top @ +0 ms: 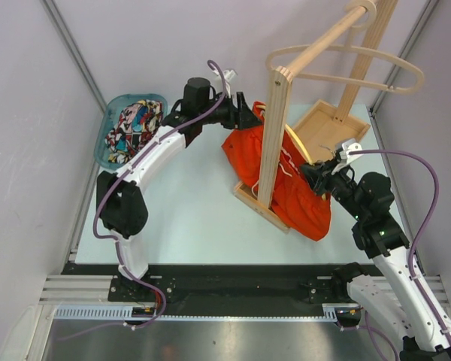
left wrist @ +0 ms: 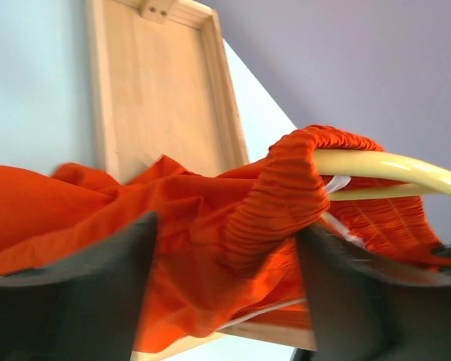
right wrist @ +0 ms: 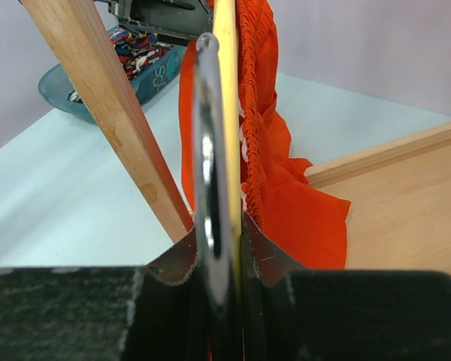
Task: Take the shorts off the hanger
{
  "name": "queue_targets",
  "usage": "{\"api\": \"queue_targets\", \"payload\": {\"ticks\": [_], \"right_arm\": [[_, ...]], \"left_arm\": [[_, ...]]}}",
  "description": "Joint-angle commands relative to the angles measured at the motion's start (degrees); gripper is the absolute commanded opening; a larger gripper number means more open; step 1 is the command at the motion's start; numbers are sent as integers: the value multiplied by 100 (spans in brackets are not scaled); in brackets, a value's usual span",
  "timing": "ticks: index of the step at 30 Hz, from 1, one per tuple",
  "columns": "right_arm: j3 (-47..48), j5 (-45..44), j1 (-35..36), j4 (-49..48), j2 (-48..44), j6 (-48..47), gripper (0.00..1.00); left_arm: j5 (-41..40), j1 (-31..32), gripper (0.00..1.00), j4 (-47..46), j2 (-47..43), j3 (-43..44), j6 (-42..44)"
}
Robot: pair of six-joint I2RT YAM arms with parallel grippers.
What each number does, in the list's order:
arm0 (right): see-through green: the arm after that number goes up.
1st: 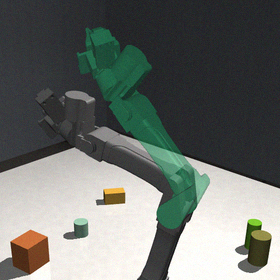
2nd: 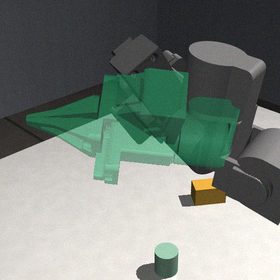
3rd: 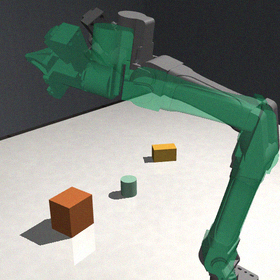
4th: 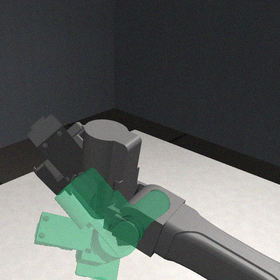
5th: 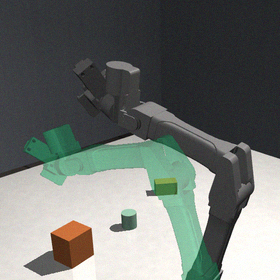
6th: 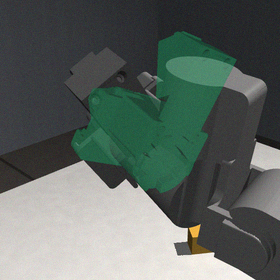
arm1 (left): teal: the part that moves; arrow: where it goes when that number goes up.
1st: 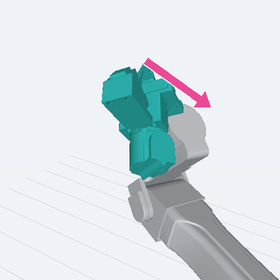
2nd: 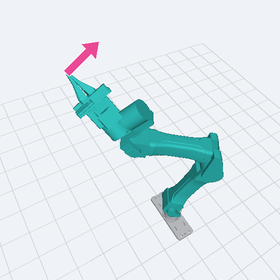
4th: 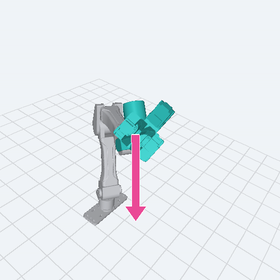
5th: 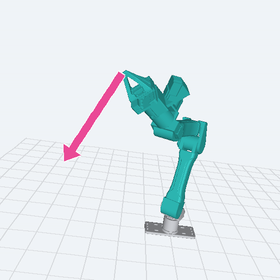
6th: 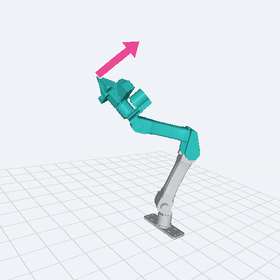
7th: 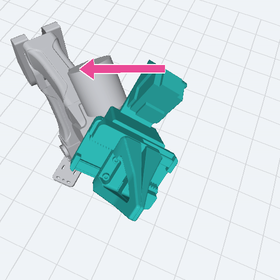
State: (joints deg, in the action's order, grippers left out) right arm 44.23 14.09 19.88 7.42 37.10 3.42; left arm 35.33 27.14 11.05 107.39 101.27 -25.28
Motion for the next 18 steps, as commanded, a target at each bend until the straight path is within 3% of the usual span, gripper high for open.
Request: {"api": "queue_targets", "payload": {"ticks": [1,3,4,5,6,18], "right_arm": [[165,130,-10,-874,-168,63,0],[174,94,-10,-813,-212,-8,0],[174,68,-28,-778,-221,-43,0],[174,42,-19,-777,-238,-104,0],[174,50,-45,-586,-256,-131,0],[165,604,-72,427,-388,-324,0]], "left_arm": [[71,-24,52,-122,-34,288,-12],[-175,-59,37,-33,-122,244,31],[-298,-94,17,54,-166,226,49],[-508,-112,5,73,-201,209,49],[-649,-138,0,90,-288,174,32],[-3479,-235,0,308,-940,40,-144]]}}
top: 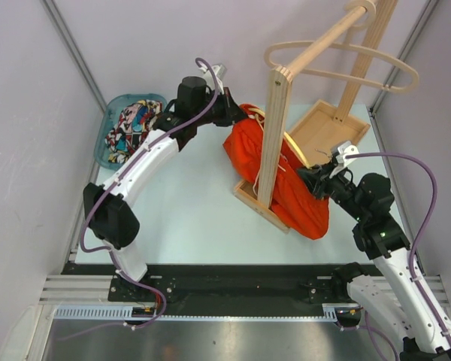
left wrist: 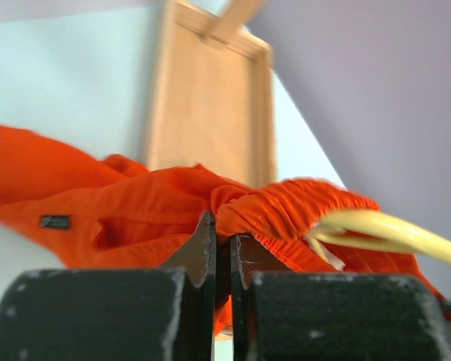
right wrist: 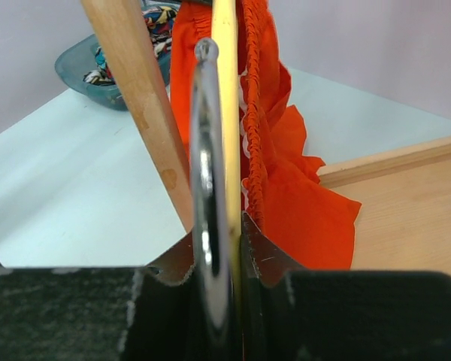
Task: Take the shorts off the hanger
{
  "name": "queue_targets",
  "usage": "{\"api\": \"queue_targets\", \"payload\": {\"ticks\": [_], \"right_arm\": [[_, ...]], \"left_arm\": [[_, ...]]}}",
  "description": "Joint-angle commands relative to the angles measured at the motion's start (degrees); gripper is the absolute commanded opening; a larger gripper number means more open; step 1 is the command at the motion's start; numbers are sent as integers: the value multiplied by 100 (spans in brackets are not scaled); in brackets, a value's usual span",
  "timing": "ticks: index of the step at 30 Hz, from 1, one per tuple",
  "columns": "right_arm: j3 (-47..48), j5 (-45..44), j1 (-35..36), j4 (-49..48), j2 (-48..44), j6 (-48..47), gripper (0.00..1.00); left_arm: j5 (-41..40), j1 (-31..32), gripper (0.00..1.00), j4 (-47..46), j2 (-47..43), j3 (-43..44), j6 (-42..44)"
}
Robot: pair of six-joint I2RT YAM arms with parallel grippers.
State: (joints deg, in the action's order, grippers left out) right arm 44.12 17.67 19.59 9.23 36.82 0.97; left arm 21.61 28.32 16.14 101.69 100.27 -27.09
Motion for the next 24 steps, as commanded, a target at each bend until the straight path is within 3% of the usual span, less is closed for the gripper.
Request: {"api": "queue_targets", "payload": {"ticks": [1,9,13,15,20,24], "right_arm": [[176,219,-61,263,-394,-80,0],[176,79,-166,263,-570,-62,0],[176,-299,-228,-175,-413,473,0],[185,-177,-228,-824,-116,842,0],[202,-79,-202,-2860,702,1220,0],[561,-158,-210,-3507,1467,1256,0]], "left_arm": [[-2151,-362,0,-95,-326,203,116],[-1880,-397,0,-6,-281,89,133],[-854,-362,0,-302,-351,-94,-50],[-237,-214,0,-532,-465,-506,-260],[221,235,0,-664,-527,-886,-419],[309,446,0,-753,-668,-1246,-516]]}}
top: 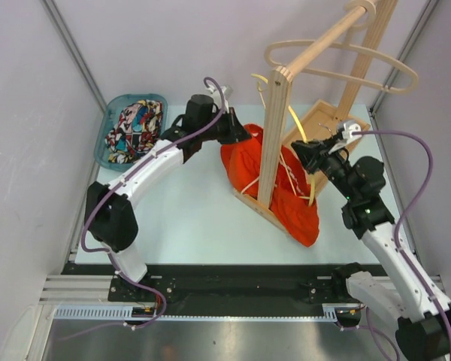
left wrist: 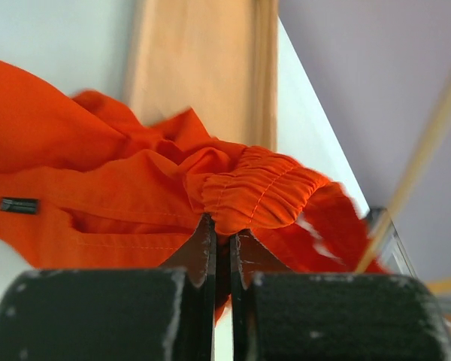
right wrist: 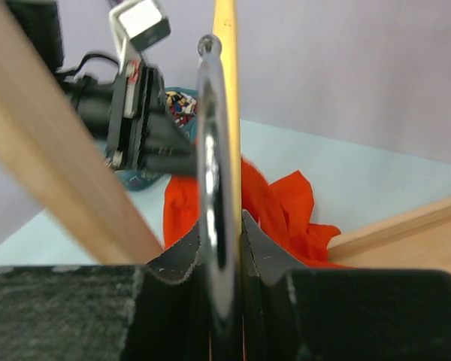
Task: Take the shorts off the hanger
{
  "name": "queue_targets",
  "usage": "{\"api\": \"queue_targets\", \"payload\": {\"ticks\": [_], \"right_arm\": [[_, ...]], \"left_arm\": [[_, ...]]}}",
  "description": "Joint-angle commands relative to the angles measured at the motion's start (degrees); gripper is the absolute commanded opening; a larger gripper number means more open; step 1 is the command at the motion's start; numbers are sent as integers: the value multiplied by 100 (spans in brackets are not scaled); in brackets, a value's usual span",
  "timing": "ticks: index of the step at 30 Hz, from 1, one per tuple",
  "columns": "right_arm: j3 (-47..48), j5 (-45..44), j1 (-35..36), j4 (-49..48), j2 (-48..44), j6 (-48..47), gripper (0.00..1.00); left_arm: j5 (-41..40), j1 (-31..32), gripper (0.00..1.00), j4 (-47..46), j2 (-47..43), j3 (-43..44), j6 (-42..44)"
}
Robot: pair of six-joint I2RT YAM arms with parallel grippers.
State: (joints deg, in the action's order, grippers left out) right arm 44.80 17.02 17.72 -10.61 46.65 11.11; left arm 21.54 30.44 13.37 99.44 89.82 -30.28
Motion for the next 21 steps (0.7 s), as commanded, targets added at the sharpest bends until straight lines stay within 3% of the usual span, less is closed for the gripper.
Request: {"api": "queue_targets", "payload": {"ticks": [1,5,12,16,21], "right_arm": [[547,-180,-22,-1566,616,242,0],[750,-278,-119,-1419,942,225,0],[881,-85,-688,-118,258,-13,0],[1118,747,-1225,497,54,-171,0],[1837,1918,-1692,674,458,-110,0]], "left_arm": [[351,243,0,-467,-460,-228,-206],[299,235,0,-396,-601,-325,-154],[-27,182,0,-194,-855,-439,23],[-62,173,0,-229,-1066,-579,22],[-185,173,0,-159,-1304,-694,119]]}}
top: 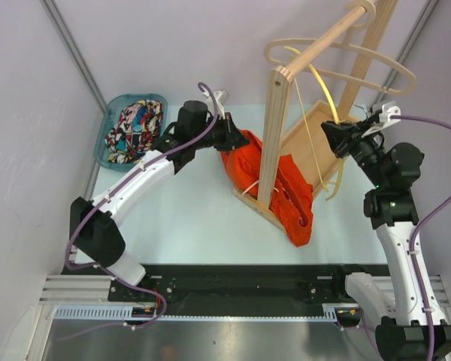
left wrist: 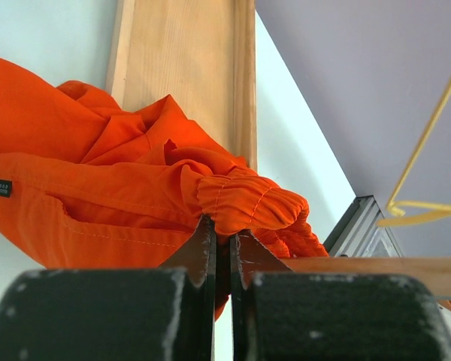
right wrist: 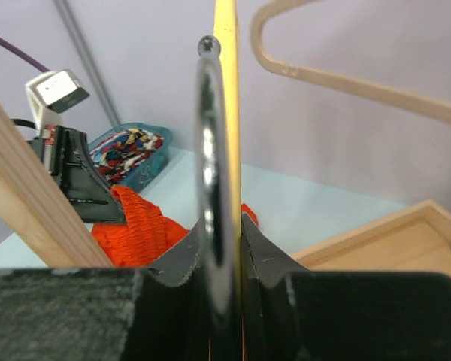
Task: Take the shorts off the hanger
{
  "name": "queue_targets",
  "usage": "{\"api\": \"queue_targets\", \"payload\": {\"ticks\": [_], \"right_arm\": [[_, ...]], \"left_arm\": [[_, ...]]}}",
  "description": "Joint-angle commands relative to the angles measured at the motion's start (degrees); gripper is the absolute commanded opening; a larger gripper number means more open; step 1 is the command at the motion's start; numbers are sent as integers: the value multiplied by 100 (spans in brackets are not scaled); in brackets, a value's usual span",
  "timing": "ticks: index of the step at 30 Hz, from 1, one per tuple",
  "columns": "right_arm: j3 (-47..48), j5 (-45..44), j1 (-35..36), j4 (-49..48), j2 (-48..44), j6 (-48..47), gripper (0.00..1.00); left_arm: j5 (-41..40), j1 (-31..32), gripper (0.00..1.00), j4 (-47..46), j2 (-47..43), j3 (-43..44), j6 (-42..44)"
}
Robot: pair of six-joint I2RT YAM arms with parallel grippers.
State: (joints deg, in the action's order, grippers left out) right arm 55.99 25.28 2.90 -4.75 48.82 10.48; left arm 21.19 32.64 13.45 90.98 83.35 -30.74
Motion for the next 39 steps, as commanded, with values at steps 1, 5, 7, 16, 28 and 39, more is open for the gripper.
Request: {"api": "queue_targets", "payload": {"ticks": [1,5,7,16,28,39], "right_arm": [[834,1267,-237,123,425,-29,0],[1475,1506,-246,123,927,85,0],[1913,1559,-395,237,1155,86,0],[3769,1419,-307,1431,2439,-265,0],[4692,1111,97,1574,3150,-283,0],[5299,926,413,1864,3661,-538,0]], "left_arm": [[-159,-48,0,-159,-528,-64,182],[-203,-65,0,-27,-625,-108,270],[-212,-74,0,-18,-678,-179,288],[-150,-74,0,-71,-845,-469,279],[-194,-83,0,26,-959,-504,358],[-229,-109,0,114,-1091,-530,402]]}}
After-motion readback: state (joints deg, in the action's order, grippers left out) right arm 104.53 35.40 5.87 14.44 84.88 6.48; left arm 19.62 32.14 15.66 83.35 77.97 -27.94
